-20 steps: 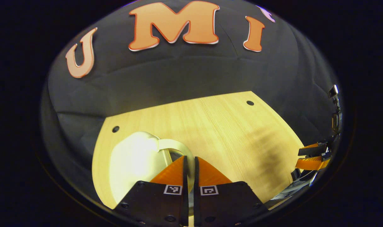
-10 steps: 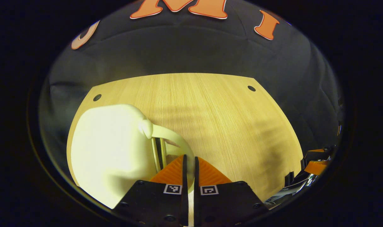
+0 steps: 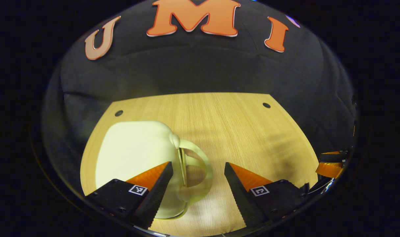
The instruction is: First open the suitcase, pack the skin care products into it, and then close the suitcase.
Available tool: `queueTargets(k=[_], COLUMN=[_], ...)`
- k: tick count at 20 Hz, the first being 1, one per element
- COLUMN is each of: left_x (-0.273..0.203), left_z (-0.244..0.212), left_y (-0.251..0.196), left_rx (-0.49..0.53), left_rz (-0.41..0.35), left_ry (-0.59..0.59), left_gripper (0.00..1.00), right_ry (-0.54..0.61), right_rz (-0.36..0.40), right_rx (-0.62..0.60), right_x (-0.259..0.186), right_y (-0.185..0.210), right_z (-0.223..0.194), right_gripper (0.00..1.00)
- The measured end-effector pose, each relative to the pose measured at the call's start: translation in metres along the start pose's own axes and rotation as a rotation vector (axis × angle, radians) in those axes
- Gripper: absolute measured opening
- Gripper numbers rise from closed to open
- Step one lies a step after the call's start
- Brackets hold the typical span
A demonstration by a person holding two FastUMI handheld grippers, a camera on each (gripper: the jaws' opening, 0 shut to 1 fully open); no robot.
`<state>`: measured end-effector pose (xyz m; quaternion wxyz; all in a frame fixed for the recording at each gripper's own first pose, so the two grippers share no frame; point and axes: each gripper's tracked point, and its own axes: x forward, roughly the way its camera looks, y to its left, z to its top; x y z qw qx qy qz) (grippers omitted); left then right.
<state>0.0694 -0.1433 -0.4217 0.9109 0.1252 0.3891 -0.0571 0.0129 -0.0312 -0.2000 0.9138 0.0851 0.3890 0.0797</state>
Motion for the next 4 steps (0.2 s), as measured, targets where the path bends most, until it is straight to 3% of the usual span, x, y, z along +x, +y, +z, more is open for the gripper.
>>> queueTargets(k=[4], left_x=[-0.057], left_z=[0.052], left_y=[0.001], left_rx=[-0.068], left_rz=[-0.010], left_ry=[-0.211], left_gripper=[1.00], right_ry=[-0.101], right_rz=[-0.038], right_rx=[-0.057], right_x=[-0.005], right_y=[0.010], right_z=[0.028], right_gripper=[0.96])
